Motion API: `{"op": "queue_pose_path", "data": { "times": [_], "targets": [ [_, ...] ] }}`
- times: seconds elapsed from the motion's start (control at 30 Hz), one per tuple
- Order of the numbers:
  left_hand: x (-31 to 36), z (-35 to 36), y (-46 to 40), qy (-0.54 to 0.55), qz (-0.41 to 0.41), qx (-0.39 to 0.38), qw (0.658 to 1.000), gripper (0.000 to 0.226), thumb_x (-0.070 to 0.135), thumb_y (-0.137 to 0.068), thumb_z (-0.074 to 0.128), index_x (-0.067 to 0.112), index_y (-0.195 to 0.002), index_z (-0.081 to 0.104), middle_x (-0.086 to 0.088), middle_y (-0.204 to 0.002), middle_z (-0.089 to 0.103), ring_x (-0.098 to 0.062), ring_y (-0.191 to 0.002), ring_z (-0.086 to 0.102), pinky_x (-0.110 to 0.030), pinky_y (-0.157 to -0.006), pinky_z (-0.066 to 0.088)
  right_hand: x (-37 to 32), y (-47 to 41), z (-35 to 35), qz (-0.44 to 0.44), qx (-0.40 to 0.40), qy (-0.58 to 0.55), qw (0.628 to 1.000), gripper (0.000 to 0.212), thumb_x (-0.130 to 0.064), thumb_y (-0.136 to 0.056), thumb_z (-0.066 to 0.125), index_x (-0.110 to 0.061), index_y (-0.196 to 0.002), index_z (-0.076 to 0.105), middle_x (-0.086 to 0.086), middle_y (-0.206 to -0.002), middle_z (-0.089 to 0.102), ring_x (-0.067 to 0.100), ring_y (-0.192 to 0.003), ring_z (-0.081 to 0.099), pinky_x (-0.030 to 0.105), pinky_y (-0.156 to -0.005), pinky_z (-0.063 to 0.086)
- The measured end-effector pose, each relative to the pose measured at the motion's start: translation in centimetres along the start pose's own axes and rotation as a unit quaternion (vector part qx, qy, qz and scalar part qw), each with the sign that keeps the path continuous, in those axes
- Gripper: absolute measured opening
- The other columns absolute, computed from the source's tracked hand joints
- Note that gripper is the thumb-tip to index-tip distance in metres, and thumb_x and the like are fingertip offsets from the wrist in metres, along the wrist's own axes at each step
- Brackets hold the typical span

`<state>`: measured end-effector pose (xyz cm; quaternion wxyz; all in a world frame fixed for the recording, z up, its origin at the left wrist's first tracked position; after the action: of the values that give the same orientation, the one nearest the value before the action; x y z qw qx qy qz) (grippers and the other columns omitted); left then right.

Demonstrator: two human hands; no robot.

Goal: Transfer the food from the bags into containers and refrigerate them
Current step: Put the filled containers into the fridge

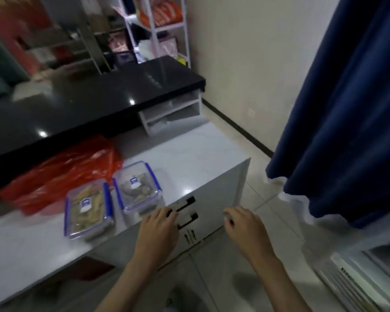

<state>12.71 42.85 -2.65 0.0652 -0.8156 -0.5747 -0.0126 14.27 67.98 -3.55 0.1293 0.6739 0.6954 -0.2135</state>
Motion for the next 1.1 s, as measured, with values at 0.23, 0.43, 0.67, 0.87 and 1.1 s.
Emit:
{"op": "queue_pose_path", "data": {
  "times": [0.23, 0.43, 0.67, 0.87, 1.1],
  "targets": [
    [-13.2, 1.1, 3.8, 0.019, -0.160, -0.013, 0.987, 0.034, 0.024, -0.081, 0.068, 0.021, -0.114, 0.066, -0.001, -0.117, 0.065, -0.026, -0.107, 0.064, -0.043, -0.084, 0.054, -10.9, -6.7, 8.9, -0.095, -0.084, -0.024, 0.992, 0.016, -0.024, -0.091, 0.057, -0.022, -0.100, 0.070, -0.002, -0.095, 0.068, 0.023, -0.083, 0.066, 0.038, -0.071, 0.056],
    [-21.2, 1.5, 3.7, 0.113, -0.219, 0.011, 0.969, 0.025, 0.015, -0.086, 0.067, 0.020, -0.110, 0.065, -0.001, -0.114, 0.067, -0.022, -0.106, 0.064, -0.034, -0.088, 0.055, -16.5, -11.7, 13.6, -0.083, -0.129, -0.068, 0.986, 0.026, -0.022, -0.096, 0.064, -0.025, -0.121, 0.066, -0.006, -0.119, 0.064, 0.018, -0.103, 0.062, 0.037, -0.083, 0.055],
    [-23.5, 1.6, -1.3, 0.237, -0.177, 0.004, 0.955, 0.036, 0.024, -0.103, 0.053, 0.020, -0.139, 0.054, 0.001, -0.132, 0.058, -0.016, -0.110, 0.058, -0.029, -0.088, 0.053, -19.3, -16.6, 15.6, -0.019, -0.166, -0.095, 0.981, 0.050, -0.026, -0.097, 0.064, -0.026, -0.144, 0.048, -0.011, -0.138, 0.045, 0.014, -0.122, 0.049, 0.026, -0.092, 0.043],
    [-23.0, 2.7, -5.1, 0.303, -0.235, -0.005, 0.923, 0.055, 0.024, -0.102, 0.051, 0.024, -0.155, 0.037, -0.001, -0.157, 0.043, -0.022, -0.118, 0.062, -0.036, -0.096, 0.053, -18.2, -20.6, 17.7, 0.087, -0.273, -0.191, 0.939, 0.046, -0.029, -0.096, 0.066, -0.030, -0.138, 0.048, -0.006, -0.122, 0.062, 0.007, -0.099, 0.063, 0.016, -0.074, 0.047],
    [-22.1, 5.1, -6.7, 0.472, -0.346, 0.020, 0.810, 0.067, 0.040, -0.105, 0.053, 0.039, -0.161, 0.016, 0.008, -0.144, 0.059, -0.006, -0.114, 0.064, -0.018, -0.087, 0.051, -15.3, -23.0, 19.8, 0.134, -0.302, -0.241, 0.913, 0.032, -0.034, -0.095, 0.068, -0.020, -0.124, 0.068, -0.002, -0.110, 0.076, 0.014, -0.097, 0.073, 0.039, -0.088, 0.060]
  ]
}}
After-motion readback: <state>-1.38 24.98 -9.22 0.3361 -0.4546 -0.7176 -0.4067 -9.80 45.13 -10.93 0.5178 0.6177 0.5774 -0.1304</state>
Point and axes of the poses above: each hand's wrist, its own y-axis away from the middle knuckle, its own z-axis out of the palm, x = y × z, the point moved 3 cm from there along -y, towards the middle knuckle
